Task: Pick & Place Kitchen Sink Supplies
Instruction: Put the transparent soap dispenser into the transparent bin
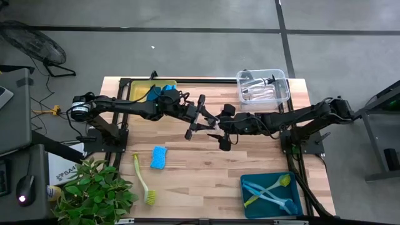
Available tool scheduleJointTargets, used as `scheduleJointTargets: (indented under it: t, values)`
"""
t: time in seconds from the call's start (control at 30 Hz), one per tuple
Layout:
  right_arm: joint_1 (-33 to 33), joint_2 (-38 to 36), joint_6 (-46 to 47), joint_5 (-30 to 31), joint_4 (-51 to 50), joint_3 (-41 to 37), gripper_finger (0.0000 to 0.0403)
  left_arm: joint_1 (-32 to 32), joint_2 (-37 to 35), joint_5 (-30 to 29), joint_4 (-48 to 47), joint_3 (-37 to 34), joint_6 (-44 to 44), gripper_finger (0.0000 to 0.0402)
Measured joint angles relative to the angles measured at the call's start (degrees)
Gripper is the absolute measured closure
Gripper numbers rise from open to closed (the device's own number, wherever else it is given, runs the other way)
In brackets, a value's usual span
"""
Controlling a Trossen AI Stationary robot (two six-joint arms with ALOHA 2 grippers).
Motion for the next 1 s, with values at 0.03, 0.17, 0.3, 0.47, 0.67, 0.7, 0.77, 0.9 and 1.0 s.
scheduleJointTargets:
  t: [0.03,0.17,0.3,0.47,0.67,0.7,0.77,0.9,1.0]
  values:
    - [0.00,-0.02,0.00,-0.05,-0.06,0.00,0.0091,0.00,-0.04,-0.13,0.11,0.00,0.00,0.0242]
    - [0.00,-0.02,-0.02,-0.26,-0.25,0.00,0.0092,0.00,-0.04,-0.15,-0.41,0.00,-0.08,0.0212]
    - [0.00,-0.02,-0.02,-0.28,-0.25,0.00,0.0092,0.00,-0.04,-0.33,-1.99,-0.02,-0.15,0.0158]
    - [0.00,-0.02,0.01,0.09,-0.97,0.00,0.0092,-0.02,-0.98,-0.57,-3.78,-0.07,0.09,0.0104]
    - [0.00,-0.78,1.05,2.01,-5.86,-0.02,0.0092,-0.02,-4.63,-3.83,-11.61,-0.02,1.91,0.0092]
    - [0.00,-0.92,1.05,2.11,-6.46,-0.02,0.0092,-0.02,-5.29,-3.86,-13.03,-0.02,1.92,0.0092]
    - [0.00,-1.68,1.05,3.01,-7.53,-0.02,0.0092,-0.02,-6.64,-4.09,-15.84,-0.02,1.87,0.0092]
    - [-0.04,-3.88,1.02,7.24,-12.08,-0.02,0.0092,-0.02,-8.82,-5.19,-22.35,-0.04,1.52,0.0092]
    - [-0.09,-6.26,1.03,11.07,-16.77,-0.02,0.0092,-0.04,-10.14,-7.73,-25.81,-0.04,0.81,0.0092]
